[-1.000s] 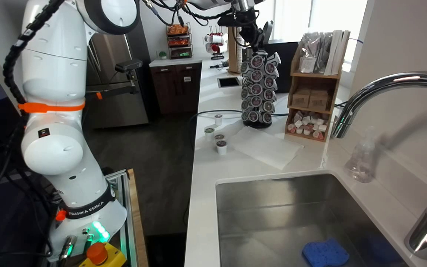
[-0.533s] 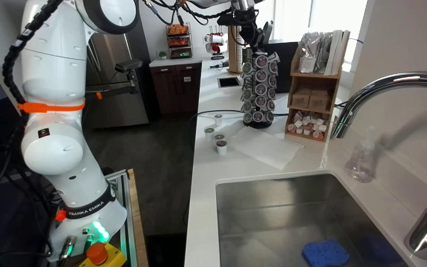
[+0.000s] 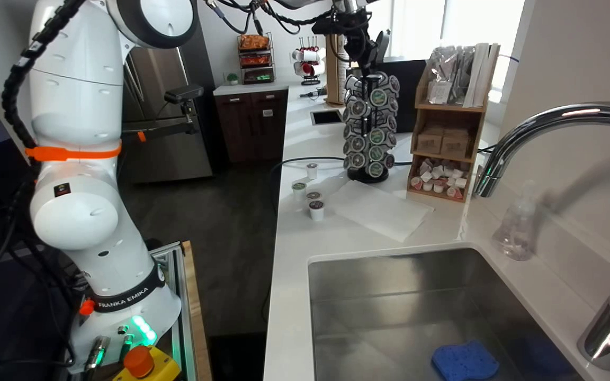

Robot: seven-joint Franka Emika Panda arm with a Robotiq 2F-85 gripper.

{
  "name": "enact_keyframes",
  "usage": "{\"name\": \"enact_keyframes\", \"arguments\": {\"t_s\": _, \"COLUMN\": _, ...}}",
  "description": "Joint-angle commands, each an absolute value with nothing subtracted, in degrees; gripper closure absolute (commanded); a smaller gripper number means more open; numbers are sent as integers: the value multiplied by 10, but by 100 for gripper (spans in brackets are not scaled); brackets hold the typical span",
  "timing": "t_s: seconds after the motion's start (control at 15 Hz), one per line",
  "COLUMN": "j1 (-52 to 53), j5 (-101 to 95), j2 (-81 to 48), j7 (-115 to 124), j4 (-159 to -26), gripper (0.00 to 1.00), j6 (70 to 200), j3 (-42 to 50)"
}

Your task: Turn the stand

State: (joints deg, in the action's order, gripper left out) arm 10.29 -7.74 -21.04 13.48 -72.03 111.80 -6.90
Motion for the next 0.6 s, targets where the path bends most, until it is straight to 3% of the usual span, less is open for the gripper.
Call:
{"name": "enact_keyframes", "arguments": {"t_s": 0.0, "j1": 102, "j5": -75, "j2": -212, "j7": 143, "j4": -717, "gripper": 100, "j6": 1098, "j3": -67}}
{"name": "enact_keyframes", "arguments": {"t_s": 0.53, "j1": 100, "j5": -61, "j2": -216, "j7": 140, "j4": -712, "gripper": 100, "j6": 1094, "j3": -71}}
